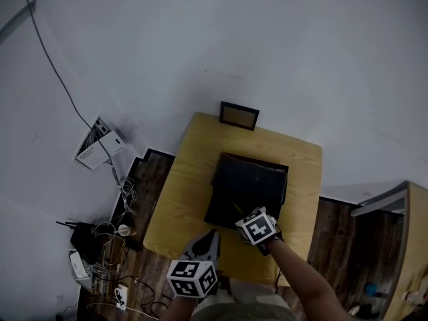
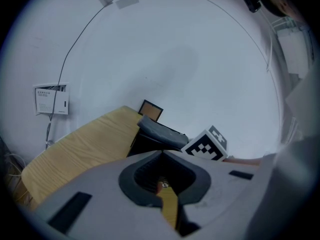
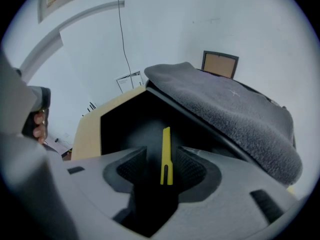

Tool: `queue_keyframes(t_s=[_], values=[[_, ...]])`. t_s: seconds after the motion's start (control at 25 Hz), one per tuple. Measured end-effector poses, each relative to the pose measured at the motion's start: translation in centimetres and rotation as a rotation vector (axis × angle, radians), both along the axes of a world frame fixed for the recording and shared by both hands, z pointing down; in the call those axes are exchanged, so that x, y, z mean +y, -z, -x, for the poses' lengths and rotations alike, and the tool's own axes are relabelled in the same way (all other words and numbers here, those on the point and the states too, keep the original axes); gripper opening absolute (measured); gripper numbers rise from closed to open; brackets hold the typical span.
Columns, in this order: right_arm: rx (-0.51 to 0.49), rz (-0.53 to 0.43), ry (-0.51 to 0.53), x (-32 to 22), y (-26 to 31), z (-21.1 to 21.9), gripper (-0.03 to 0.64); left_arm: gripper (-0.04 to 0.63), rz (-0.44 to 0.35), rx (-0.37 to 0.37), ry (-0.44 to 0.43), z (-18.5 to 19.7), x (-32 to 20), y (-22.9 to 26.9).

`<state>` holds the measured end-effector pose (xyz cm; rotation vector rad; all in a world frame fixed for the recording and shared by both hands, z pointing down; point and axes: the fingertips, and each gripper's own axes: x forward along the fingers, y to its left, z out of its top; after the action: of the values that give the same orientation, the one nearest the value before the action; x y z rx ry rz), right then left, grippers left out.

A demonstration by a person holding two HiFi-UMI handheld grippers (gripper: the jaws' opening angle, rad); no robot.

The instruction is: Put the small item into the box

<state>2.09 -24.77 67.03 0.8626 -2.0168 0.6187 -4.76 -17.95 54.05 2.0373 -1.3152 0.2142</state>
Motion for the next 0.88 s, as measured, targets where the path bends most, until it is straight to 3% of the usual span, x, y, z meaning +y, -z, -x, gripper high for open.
queue_keyframes(t_s=[0.56,0.88], values=[[-0.111,-0.155,-0.107,2.9,7.3,0.2,0.163,0.003,-0.048,0.008,-0.001,1.1,3.2,2.3],[-0.216,-0.268,-0.209,6.5,12.3,0.2,0.106,0.003,-0.091,0.009,-0.022,1.5,5.6,3.9]])
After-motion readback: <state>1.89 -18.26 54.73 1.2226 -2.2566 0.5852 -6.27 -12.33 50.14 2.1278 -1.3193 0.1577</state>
